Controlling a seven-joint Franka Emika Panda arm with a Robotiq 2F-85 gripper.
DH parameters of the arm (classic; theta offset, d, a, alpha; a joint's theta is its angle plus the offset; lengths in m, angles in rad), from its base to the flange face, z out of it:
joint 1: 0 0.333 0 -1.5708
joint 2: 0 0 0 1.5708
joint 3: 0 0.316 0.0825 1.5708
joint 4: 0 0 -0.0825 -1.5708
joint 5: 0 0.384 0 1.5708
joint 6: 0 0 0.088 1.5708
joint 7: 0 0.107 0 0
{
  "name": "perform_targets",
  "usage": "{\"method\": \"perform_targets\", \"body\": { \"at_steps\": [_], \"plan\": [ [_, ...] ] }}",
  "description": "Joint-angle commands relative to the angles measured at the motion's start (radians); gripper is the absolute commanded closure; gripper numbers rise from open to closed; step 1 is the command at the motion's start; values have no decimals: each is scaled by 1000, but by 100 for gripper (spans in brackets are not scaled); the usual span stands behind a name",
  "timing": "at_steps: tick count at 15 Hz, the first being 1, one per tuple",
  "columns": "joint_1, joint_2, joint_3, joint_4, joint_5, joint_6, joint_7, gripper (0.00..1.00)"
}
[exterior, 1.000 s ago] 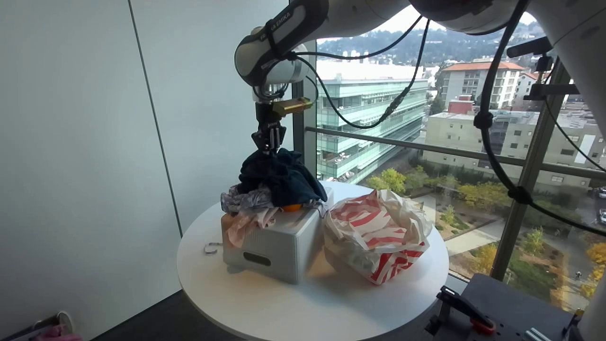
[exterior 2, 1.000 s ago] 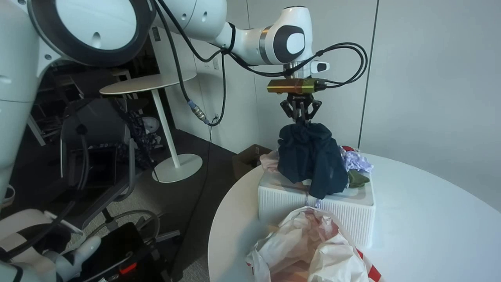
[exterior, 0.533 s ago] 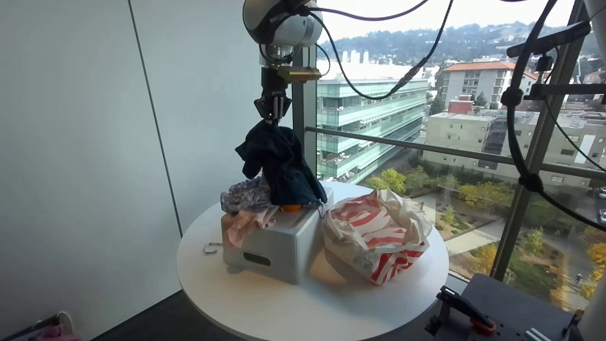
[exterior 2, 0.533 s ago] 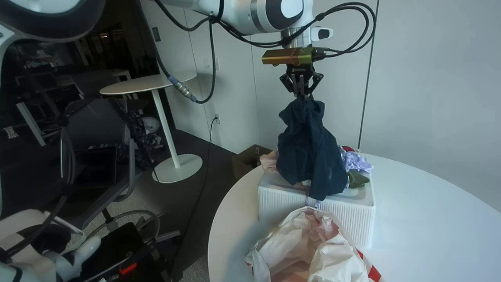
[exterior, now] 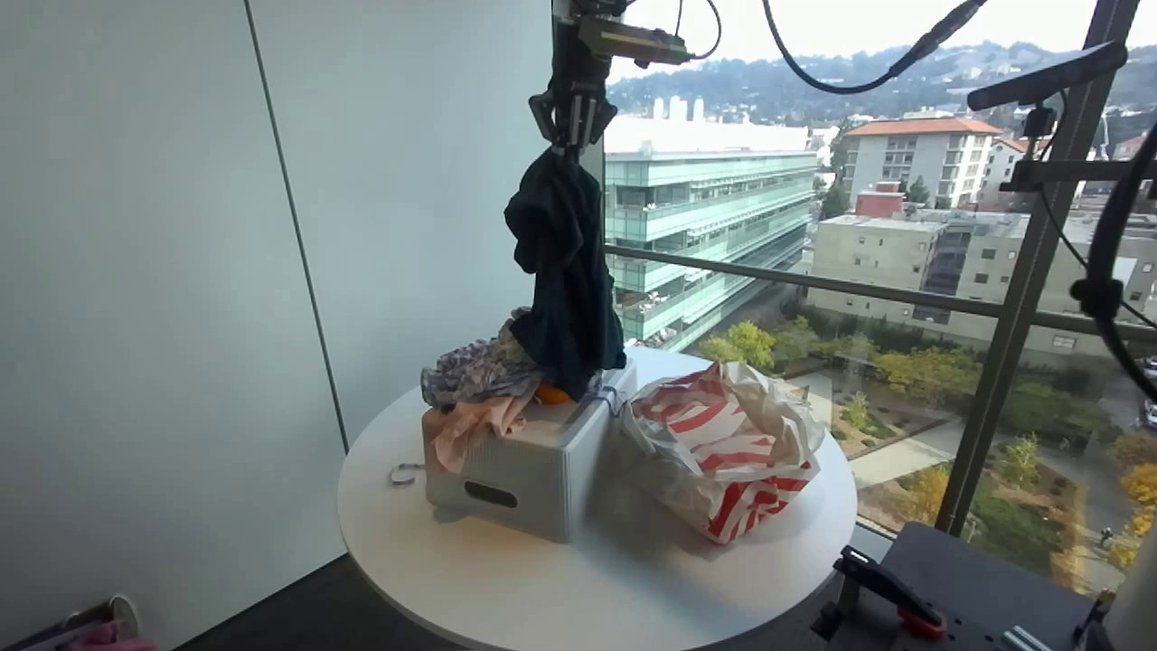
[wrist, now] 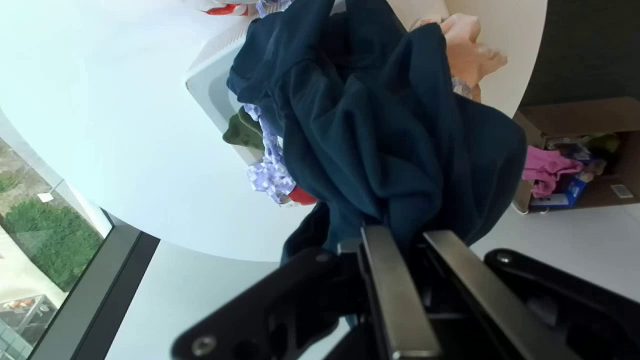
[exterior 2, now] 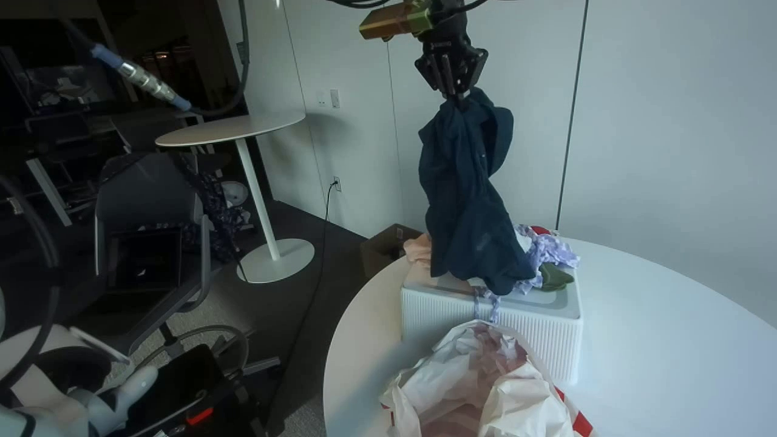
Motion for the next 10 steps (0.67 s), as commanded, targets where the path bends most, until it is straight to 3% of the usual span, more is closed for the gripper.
{"method": "perform_targets", "body": {
  "at_steps": [1, 10],
  "plan": [
    [1, -231, -11, -245, 10, 141, 122, 88],
    [-75, -645, 24, -716, -16, 337, 370, 88]
  ]
}}
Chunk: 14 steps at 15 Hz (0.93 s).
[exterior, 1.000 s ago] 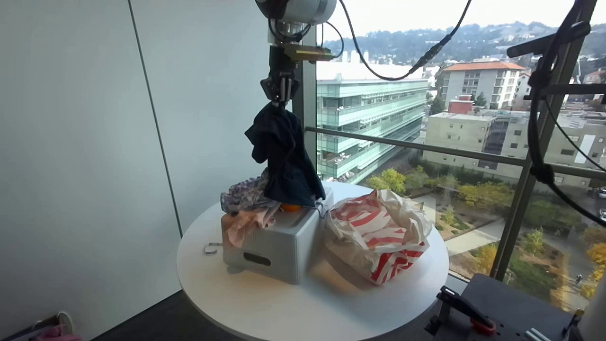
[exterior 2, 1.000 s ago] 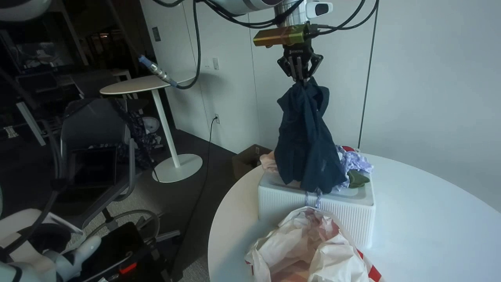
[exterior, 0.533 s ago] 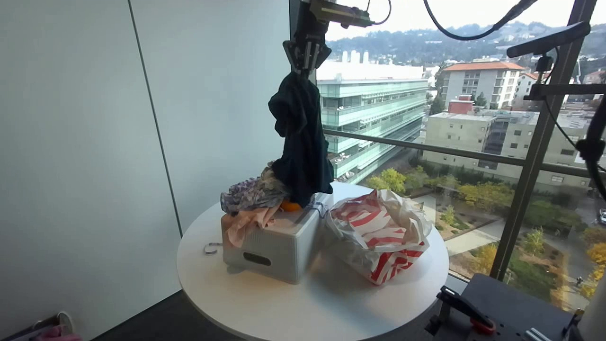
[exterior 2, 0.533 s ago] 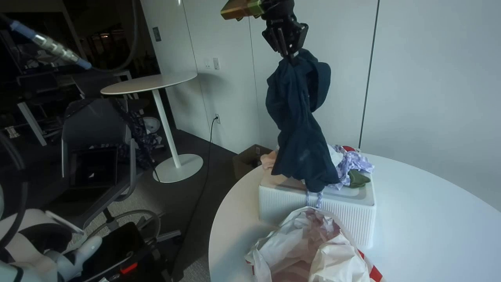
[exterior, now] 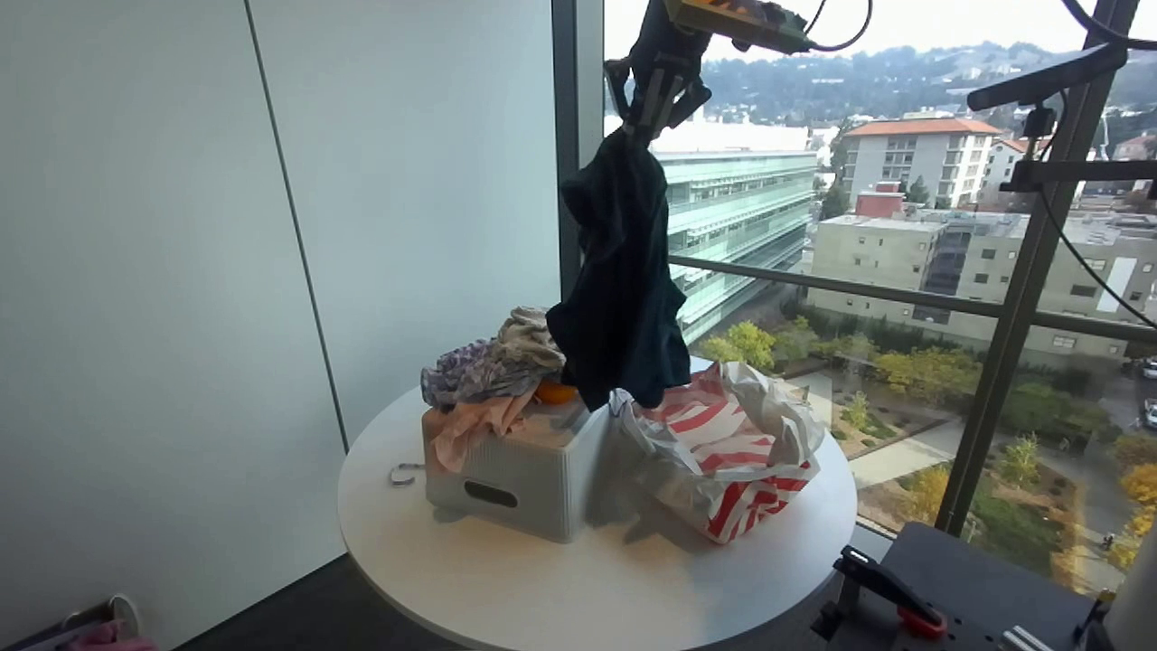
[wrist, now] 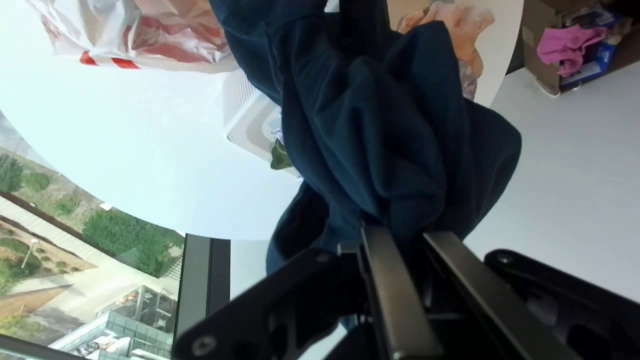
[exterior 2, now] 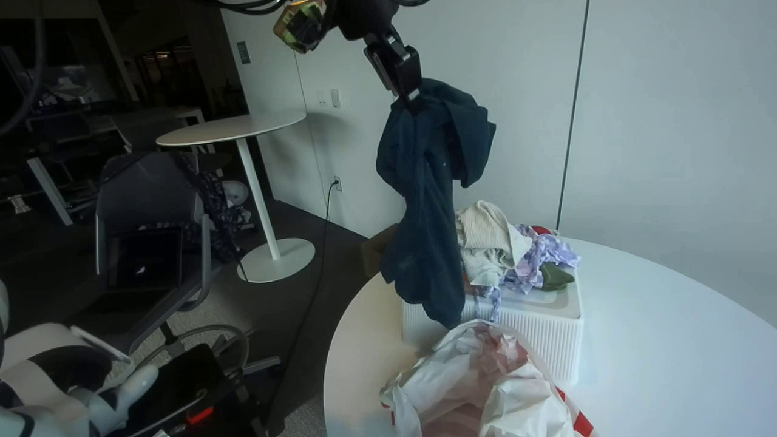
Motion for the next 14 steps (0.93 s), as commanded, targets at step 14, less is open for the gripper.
{"method": "perform_targets", "body": {
  "at_steps": [14],
  "plan": [
    [139, 23, 35, -172, 113, -37, -219, 88]
  ]
}}
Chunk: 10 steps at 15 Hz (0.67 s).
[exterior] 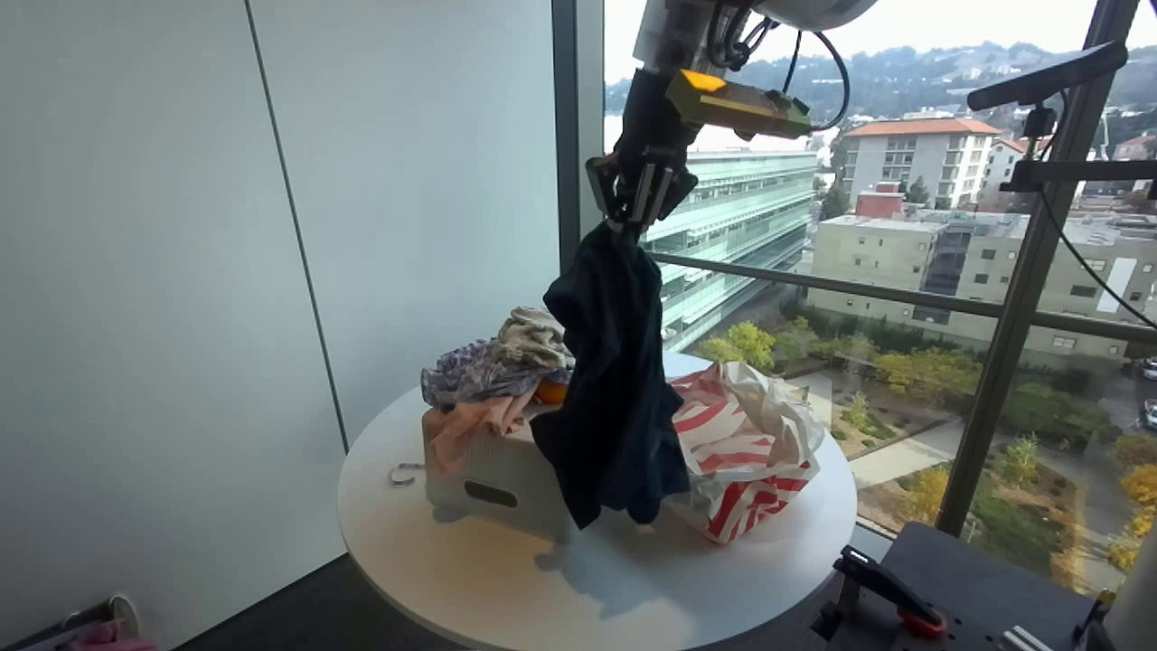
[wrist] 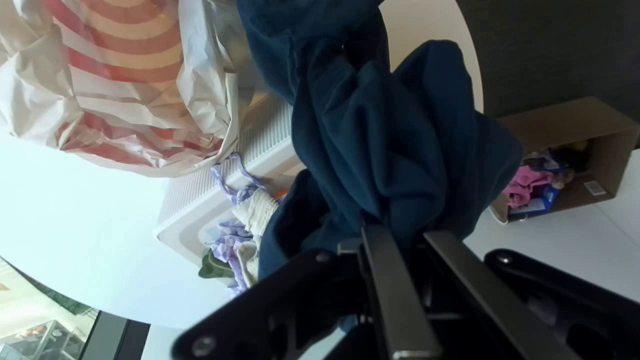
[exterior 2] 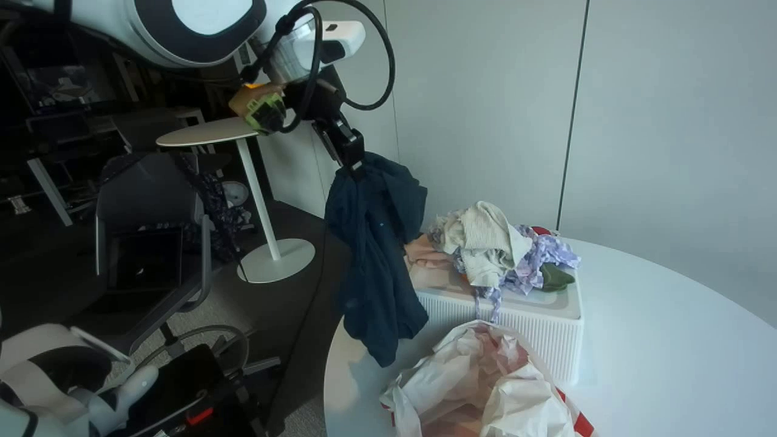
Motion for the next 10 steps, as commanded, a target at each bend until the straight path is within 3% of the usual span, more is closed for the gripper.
{"method": "perform_targets", "body": {
  "at_steps": [1, 5, 10],
  "plan": [
    [55, 112, -26, 68, 61, -77, -125, 88],
    [44, 245, -27, 115, 45, -115, -196, 88],
    [14, 464, -19, 206, -74, 10, -229, 88]
  ]
}}
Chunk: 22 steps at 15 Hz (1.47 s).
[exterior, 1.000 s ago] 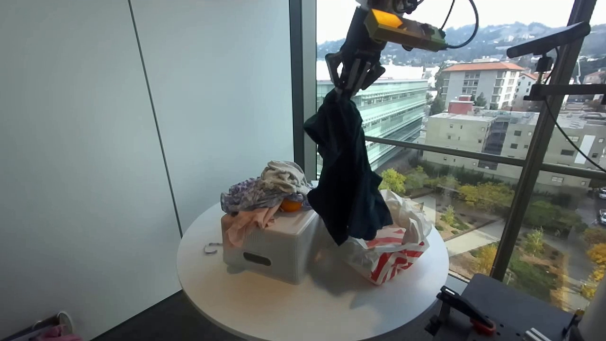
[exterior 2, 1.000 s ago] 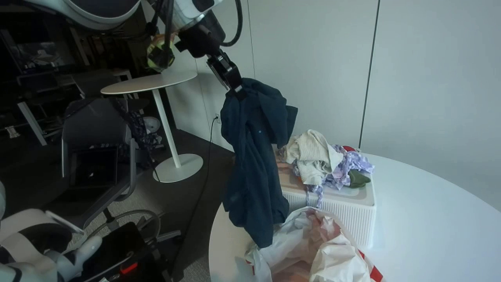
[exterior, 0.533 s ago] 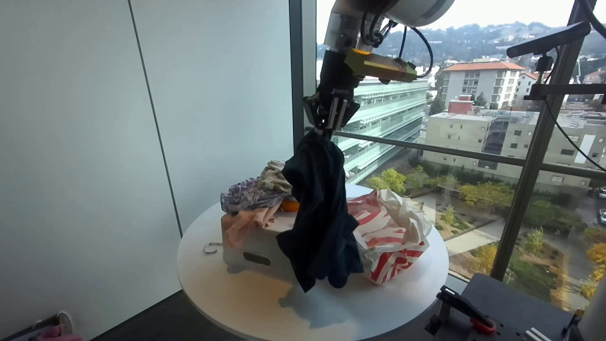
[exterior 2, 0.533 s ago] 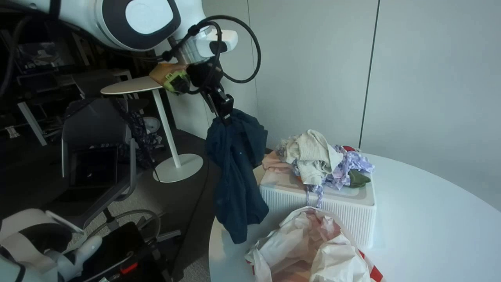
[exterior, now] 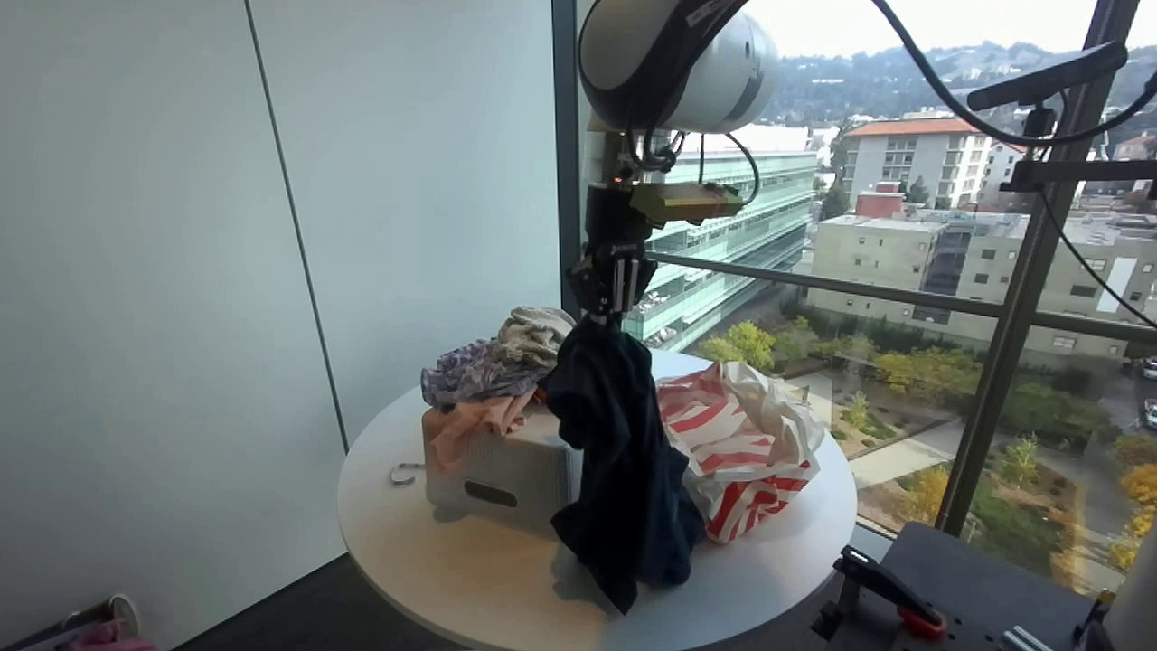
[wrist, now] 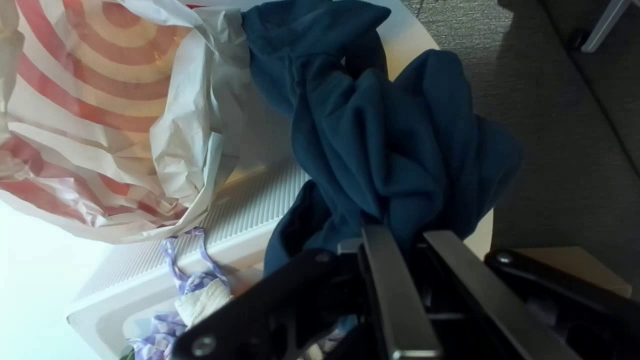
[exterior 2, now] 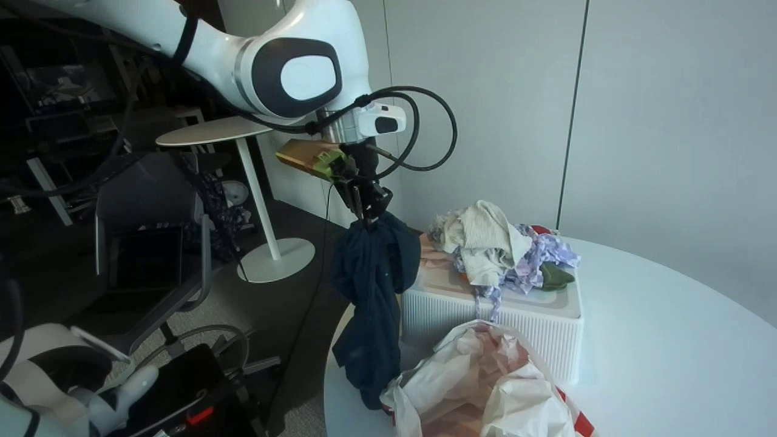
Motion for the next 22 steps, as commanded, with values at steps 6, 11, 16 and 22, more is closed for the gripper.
{"method": "perform_targets", "body": {
  "at_steps": [6, 11, 16, 22],
  "plan": [
    [-48, 312, -8, 118, 84, 154, -173, 89],
    [-81, 450, -17, 72, 59, 360, -207, 89],
    [-113, 648, 10, 41, 52, 667, -196, 89],
    [-40, 769, -15, -16, -30, 889, -114, 89]
  ]
}}
